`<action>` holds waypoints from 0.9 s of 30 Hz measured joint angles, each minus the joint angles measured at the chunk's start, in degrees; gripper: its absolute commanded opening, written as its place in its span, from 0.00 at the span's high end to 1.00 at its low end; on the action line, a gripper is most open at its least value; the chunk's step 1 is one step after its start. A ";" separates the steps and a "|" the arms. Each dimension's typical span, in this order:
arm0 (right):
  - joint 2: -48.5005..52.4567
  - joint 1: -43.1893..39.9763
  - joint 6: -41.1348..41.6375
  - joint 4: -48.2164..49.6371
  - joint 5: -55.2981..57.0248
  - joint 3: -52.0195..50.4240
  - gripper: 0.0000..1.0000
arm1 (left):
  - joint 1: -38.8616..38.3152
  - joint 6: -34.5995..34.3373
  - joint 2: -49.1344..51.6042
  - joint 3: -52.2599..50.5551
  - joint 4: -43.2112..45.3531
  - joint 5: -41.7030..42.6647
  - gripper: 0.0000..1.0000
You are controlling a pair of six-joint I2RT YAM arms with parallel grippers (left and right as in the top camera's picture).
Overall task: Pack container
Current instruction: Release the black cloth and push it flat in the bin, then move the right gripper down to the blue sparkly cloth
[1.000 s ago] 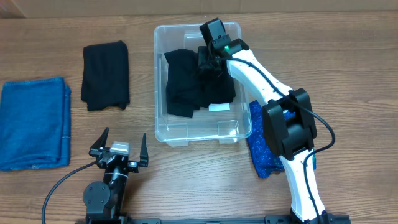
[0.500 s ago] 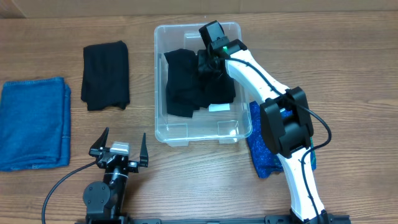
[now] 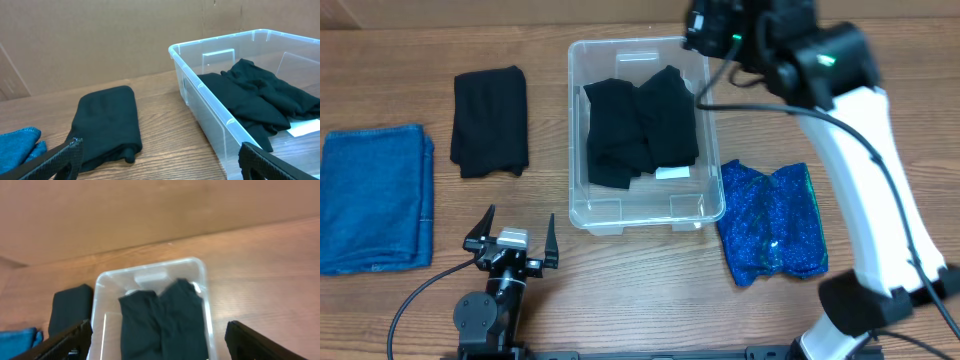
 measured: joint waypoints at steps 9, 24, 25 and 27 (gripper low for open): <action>-2.80 -8.66 19.37 -27.98 5.40 -0.76 0.00 | 0.00 0.00 0.00 0.00 0.00 0.00 0.00; -30.58 -25.31 39.39 -27.78 -2.93 -29.46 0.00 | 0.00 0.00 0.00 0.00 0.00 -0.02 0.00; -30.95 -25.53 41.44 -27.41 -3.02 -34.80 0.00 | 0.00 0.00 0.00 0.00 0.00 0.00 0.00; -31.52 -25.55 43.93 -24.02 -4.22 -43.67 0.00 | 0.00 0.00 0.00 0.00 0.00 0.00 0.00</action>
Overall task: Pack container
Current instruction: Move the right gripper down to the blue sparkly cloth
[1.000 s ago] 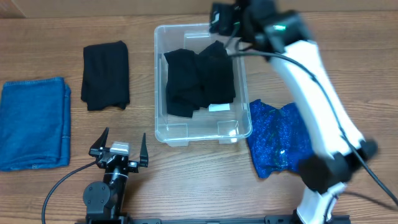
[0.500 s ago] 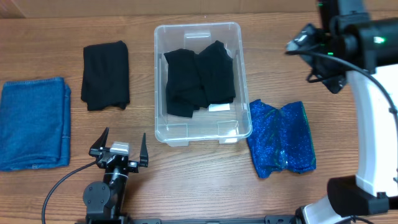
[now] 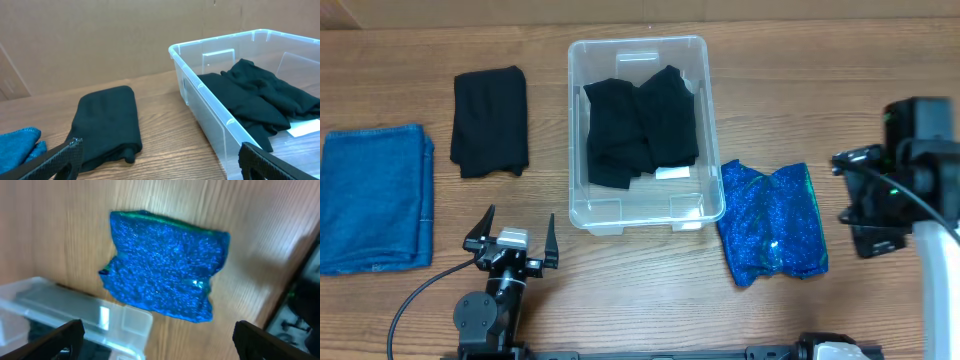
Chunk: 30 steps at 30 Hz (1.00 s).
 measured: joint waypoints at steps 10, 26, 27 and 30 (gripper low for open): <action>-1.88 0.92 4.76 23.58 -14.47 -38.07 0.00 | 0.00 0.00 0.00 0.00 0.00 0.00 0.00; 0.59 0.92 6.12 46.58 -17.79 -51.43 0.00 | 0.00 0.00 0.00 0.00 0.00 0.00 0.00; 1.31 0.92 6.14 47.25 -17.73 -51.43 0.00 | 0.00 0.00 0.00 0.00 0.00 0.00 0.00; 4.39 0.92 6.12 50.42 -17.70 -51.43 0.00 | 0.00 0.00 0.00 0.00 0.00 0.00 0.00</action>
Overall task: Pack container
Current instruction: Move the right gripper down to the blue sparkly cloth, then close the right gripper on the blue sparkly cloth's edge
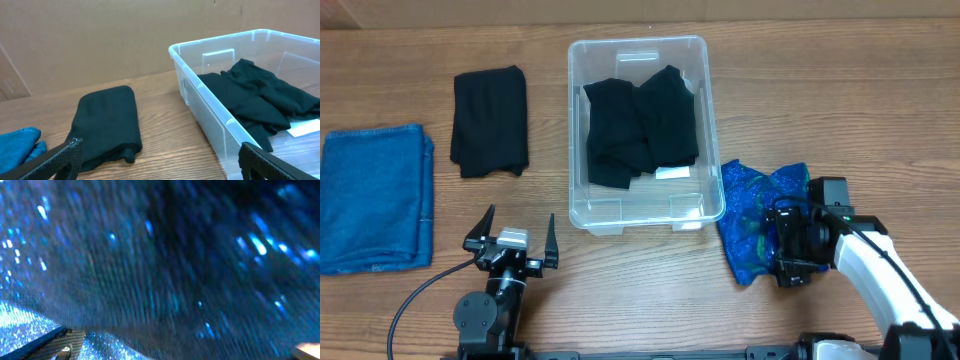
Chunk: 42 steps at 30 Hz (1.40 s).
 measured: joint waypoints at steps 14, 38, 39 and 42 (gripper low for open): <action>4.15 -1.36 -18.36 32.89 4.13 0.00 0.00 | 0.00 0.00 0.00 0.00 0.00 0.00 0.00; 10.62 -12.87 -44.33 20.59 -8.20 8.37 0.00 | 0.00 0.00 0.00 0.00 0.00 0.00 0.00; 10.78 -12.87 -44.37 20.57 -8.55 8.37 0.00 | 0.00 0.00 0.00 0.00 0.00 0.00 0.00; 12.46 -12.87 -44.37 20.81 -9.07 8.37 0.00 | 0.00 0.00 0.00 0.00 0.00 0.00 0.00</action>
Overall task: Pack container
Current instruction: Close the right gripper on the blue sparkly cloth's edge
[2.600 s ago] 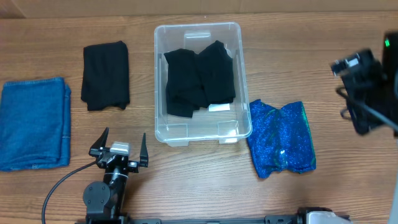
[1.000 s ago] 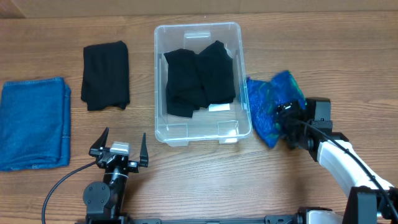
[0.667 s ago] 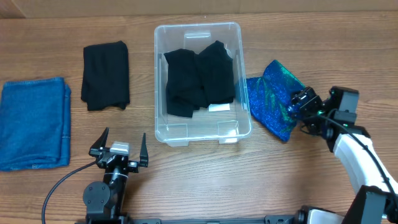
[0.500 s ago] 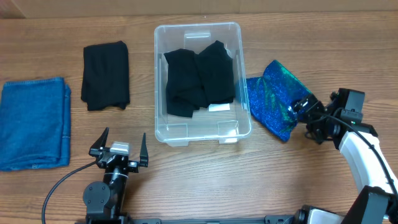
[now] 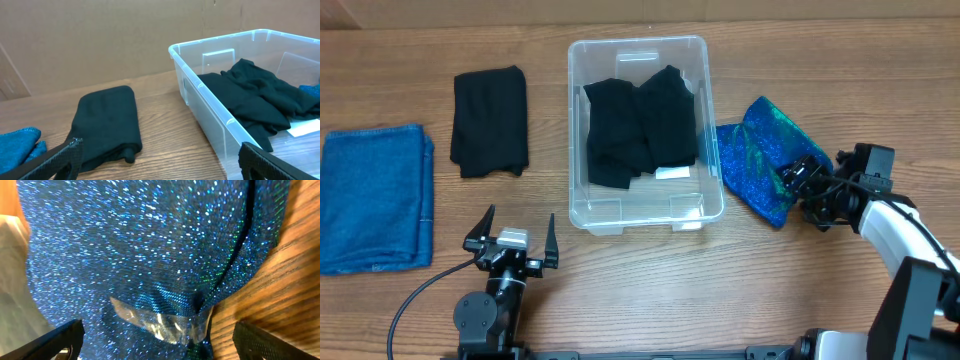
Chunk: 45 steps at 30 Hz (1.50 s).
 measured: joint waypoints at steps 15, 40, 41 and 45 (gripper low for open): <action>0.90 0.00 -0.22 4.22 -1.51 0.00 0.00 | 0.00 0.00 0.00 0.00 0.00 0.00 0.00; 6.95 0.07 2.14 11.02 -8.00 0.44 0.25 | 0.00 0.00 0.00 0.00 0.00 0.00 0.00; 6.99 0.09 2.38 10.88 -7.50 0.44 0.31 | 0.00 0.00 0.00 0.00 0.00 0.00 0.00; 7.65 0.07 2.89 11.50 -6.32 0.22 0.52 | 0.00 0.00 0.00 0.00 0.00 0.00 0.00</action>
